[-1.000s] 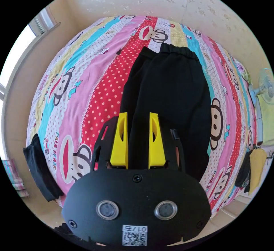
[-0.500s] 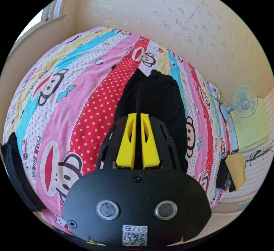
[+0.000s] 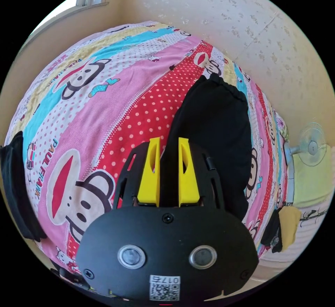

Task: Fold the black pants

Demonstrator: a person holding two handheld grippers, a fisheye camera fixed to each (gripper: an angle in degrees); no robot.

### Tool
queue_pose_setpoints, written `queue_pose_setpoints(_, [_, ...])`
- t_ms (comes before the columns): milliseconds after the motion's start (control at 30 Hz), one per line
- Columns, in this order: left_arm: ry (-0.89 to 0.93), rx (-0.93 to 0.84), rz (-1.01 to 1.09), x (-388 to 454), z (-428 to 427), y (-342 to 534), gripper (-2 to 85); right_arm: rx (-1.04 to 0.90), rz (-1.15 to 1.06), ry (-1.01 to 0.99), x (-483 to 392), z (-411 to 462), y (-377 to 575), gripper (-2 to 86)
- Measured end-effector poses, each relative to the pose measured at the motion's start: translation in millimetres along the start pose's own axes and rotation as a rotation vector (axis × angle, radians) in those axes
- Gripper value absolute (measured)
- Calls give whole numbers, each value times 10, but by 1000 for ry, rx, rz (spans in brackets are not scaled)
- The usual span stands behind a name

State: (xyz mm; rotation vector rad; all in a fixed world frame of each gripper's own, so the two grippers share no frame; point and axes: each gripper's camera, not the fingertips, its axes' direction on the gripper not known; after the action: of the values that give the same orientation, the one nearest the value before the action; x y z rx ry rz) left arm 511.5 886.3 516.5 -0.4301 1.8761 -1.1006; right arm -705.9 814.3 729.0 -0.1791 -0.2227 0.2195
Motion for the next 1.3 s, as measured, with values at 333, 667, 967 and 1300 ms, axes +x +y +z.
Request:
queue_pose_setpoints(333, [-38, 6, 18, 39, 102, 158, -4, 142, -116, -15, 62, -1316, 2464, 32])
queue_pose_setpoints(667, [-280, 61, 205, 376, 291, 647, -3, 3, 119, -188, 187, -1515, 3035, 3])
queue_pose_setpoints(967, [-568, 318, 387, 807, 162, 1579, 74, 153, 62, -395, 914, -2646, 4269, 3])
queue_pose_setpoints(1300, [-583, 288, 573, 1568, 329, 2269, 69, 250, 167, -696, 1051, -3089, 5217, 4])
